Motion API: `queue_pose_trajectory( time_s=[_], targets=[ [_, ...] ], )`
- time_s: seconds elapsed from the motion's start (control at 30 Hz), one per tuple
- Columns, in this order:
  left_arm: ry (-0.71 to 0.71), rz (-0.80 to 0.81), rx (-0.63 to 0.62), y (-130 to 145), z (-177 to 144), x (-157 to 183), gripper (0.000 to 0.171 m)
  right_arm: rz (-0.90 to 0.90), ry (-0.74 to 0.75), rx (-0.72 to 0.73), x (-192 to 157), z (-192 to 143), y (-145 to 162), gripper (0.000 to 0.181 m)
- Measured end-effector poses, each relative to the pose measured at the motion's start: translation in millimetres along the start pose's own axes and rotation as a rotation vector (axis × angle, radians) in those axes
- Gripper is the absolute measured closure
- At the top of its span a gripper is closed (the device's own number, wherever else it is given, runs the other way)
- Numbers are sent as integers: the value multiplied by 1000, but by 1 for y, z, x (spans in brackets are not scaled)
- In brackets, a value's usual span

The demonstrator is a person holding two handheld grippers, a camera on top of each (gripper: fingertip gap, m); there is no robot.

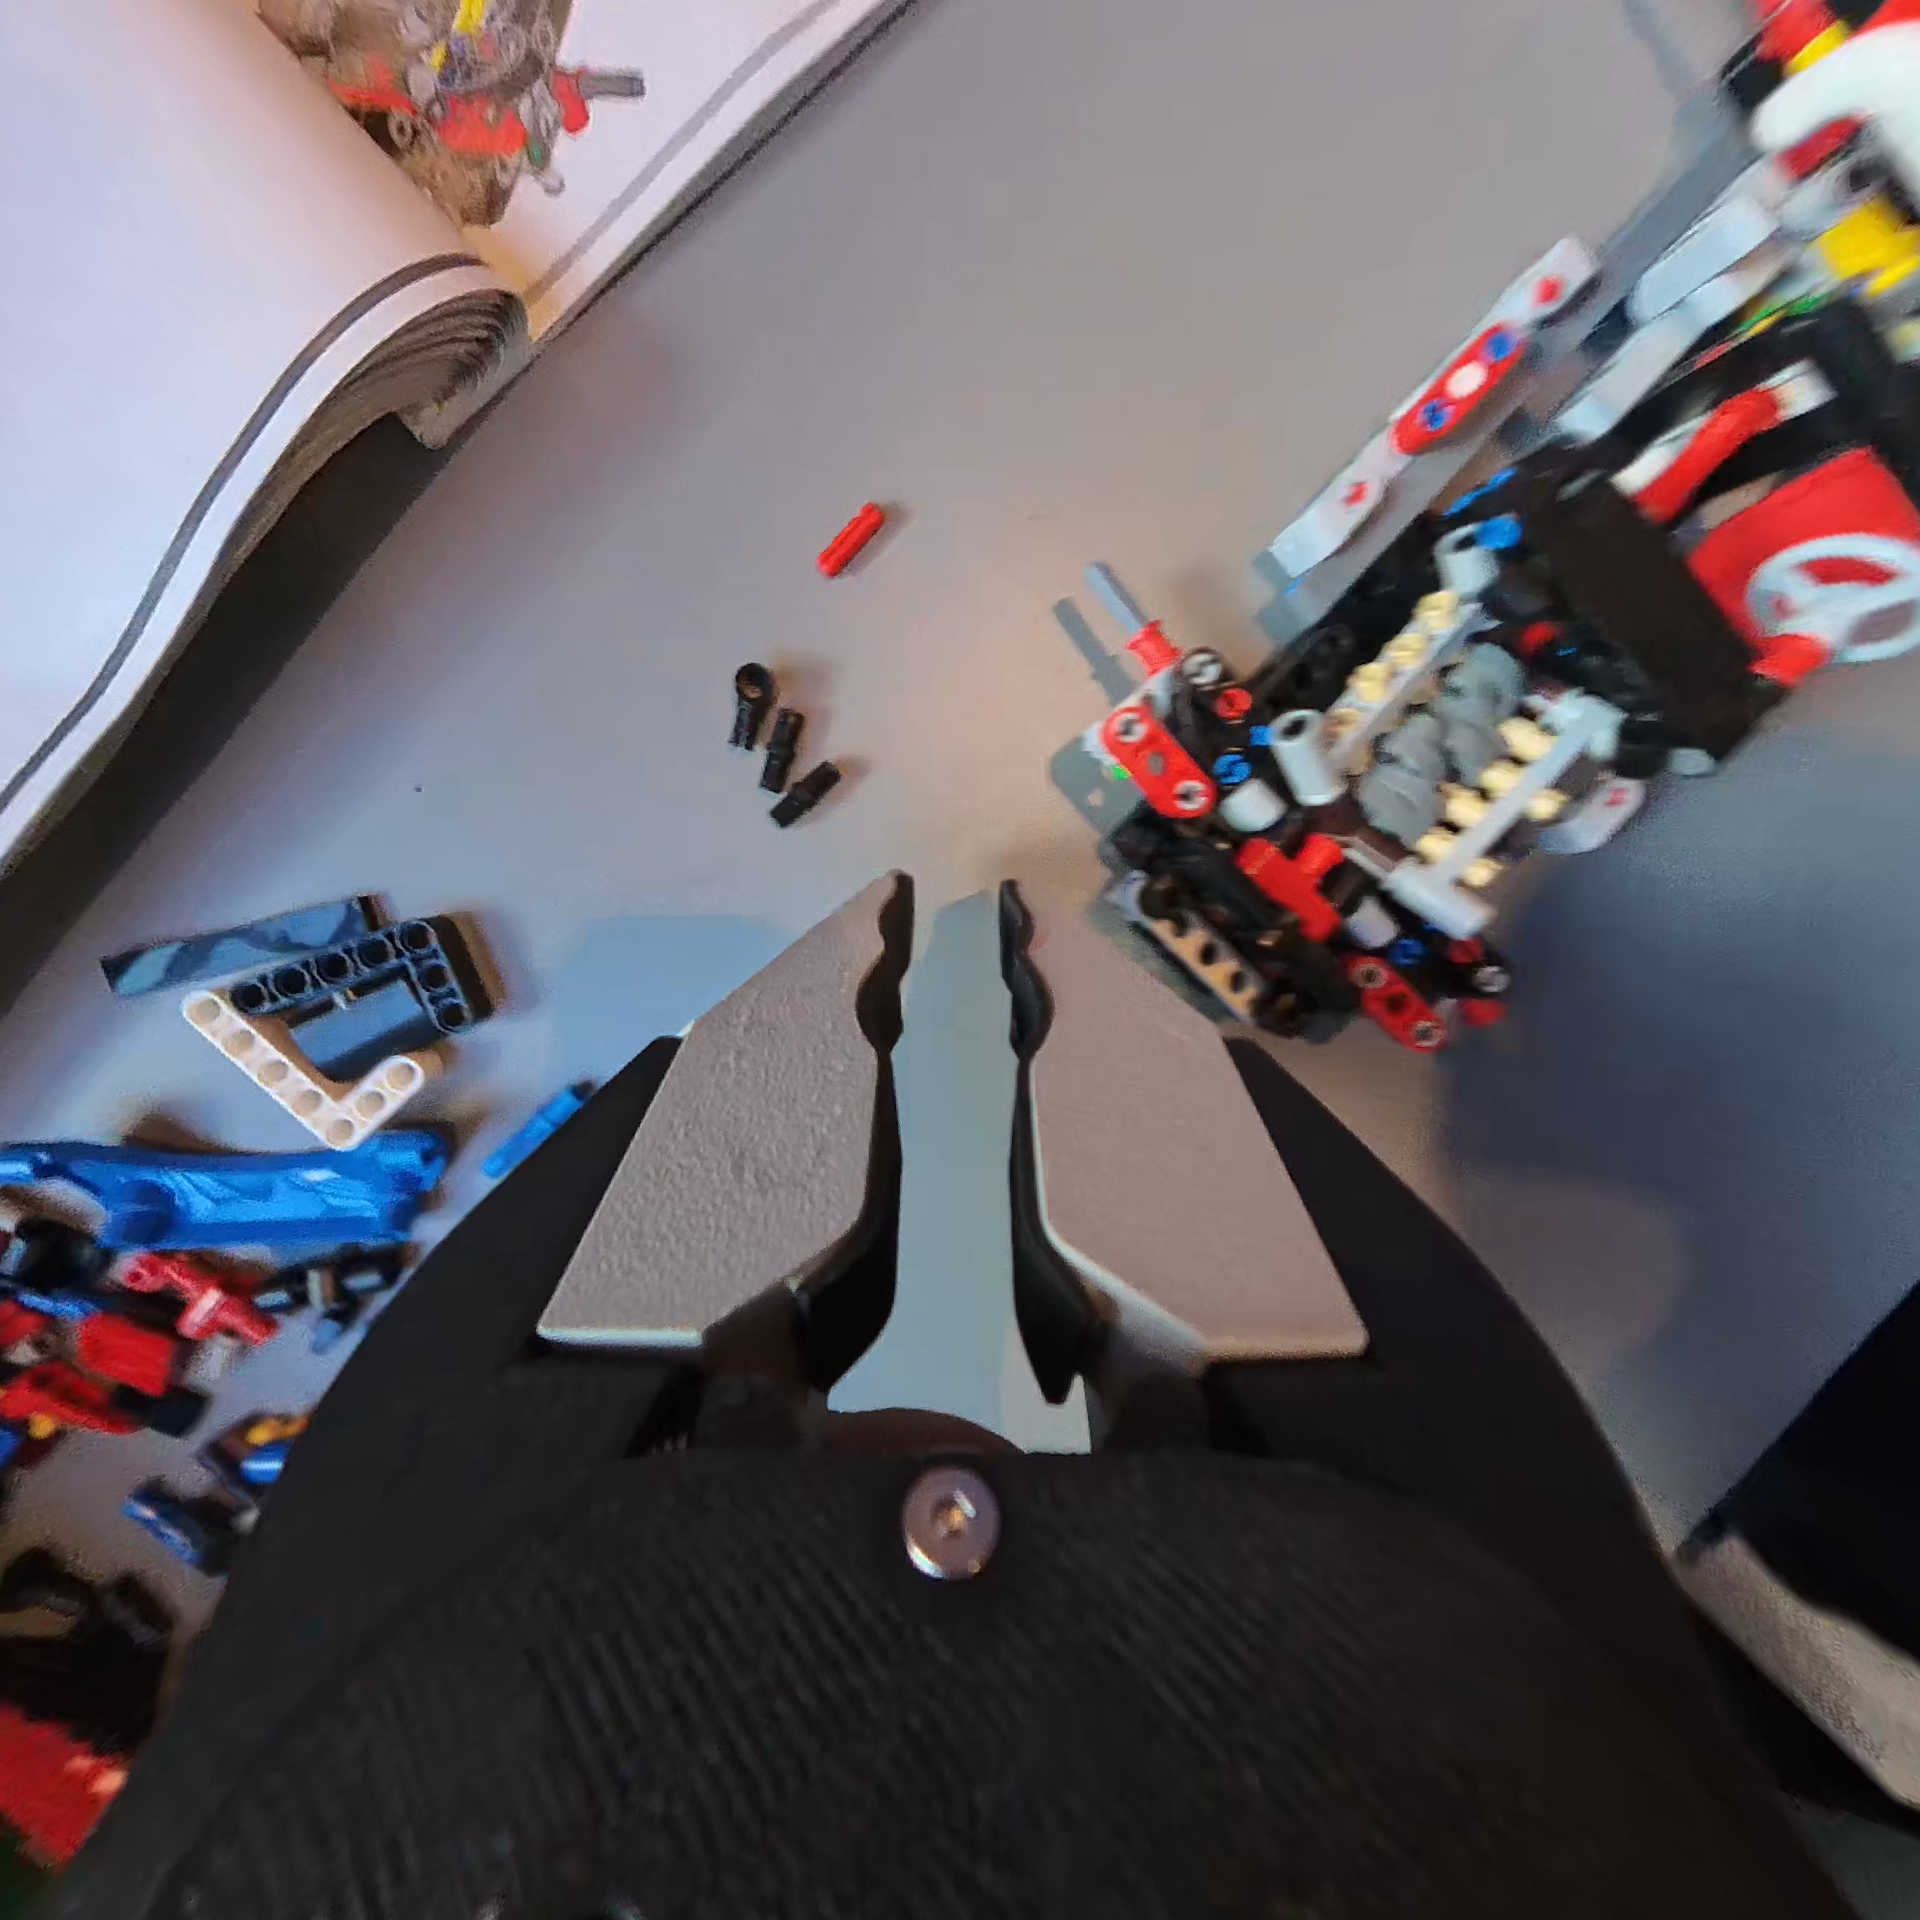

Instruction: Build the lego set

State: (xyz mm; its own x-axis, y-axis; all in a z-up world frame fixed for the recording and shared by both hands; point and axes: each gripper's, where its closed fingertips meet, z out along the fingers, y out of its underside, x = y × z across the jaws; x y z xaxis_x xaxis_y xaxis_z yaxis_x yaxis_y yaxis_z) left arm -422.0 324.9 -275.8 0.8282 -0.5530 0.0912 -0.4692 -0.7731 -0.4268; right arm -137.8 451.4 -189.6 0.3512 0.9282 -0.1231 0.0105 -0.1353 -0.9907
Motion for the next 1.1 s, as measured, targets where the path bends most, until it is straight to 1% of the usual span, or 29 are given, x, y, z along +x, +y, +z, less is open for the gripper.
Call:
queue_pose_trajectory(
  time_s=[0.1, 0.13, 0.2, 0.3, 0.4, 0.47, 0.53, 0.57, 0.67, 0.73, 0.87, 0.97, 1.1],
  targets=[
    [-50, -64, 178, -10, -10, 21, 153, -2, -5, -4, -2, 1, 1, 171],
    [-107, -83, 238, -13, -12, 24, 155, -3, -7, -5, -3, 1, 1, 171],
    [-239, -83, 329, -13, -19, 24, 153, -2, -17, -11, -5, 2, 2, 170],
    [-405, -84, 448, -11, -37, 12, 153, 0, -36, -19, -10, 4, 3, 170],
    [-498, -155, 600, -11, -56, 0, 153, -6, -40, -22, -11, 4, 3, 170],
    [-505, -199, 711, -13, -59, 2, 153, -4, -39, -20, -11, 4, 3, 170],
    [-535, -180, 857, -18, -69, 9, 155, -3, -38, -18, -11, 4, 3, 170],
    [-552, -151, 898, -19, -72, 13, 158, -5, -38, -18, -11, 4, 3, 170],
    [-582, -102, 936, -21, -78, 18, 160, -29, -32, -21, -11, 5, 3, 171],
    [-574, -118, 978, -21, -83, 18, 160, -52, -29, -25, -12, 7, 4, 171],
    [-516, -170, 1042, -19, -90, 15, 161, -80, -24, -40, -11, 13, 6, 171],
    [-469, -204, 1056, -18, -90, 12, 161, -89, -20, -49, -10, 18, 6, 171],
    [-435, -189, 1064, -20, -89, 15, 162, -104, -11, -59, -8, 23, 7, 171]
  ],
)
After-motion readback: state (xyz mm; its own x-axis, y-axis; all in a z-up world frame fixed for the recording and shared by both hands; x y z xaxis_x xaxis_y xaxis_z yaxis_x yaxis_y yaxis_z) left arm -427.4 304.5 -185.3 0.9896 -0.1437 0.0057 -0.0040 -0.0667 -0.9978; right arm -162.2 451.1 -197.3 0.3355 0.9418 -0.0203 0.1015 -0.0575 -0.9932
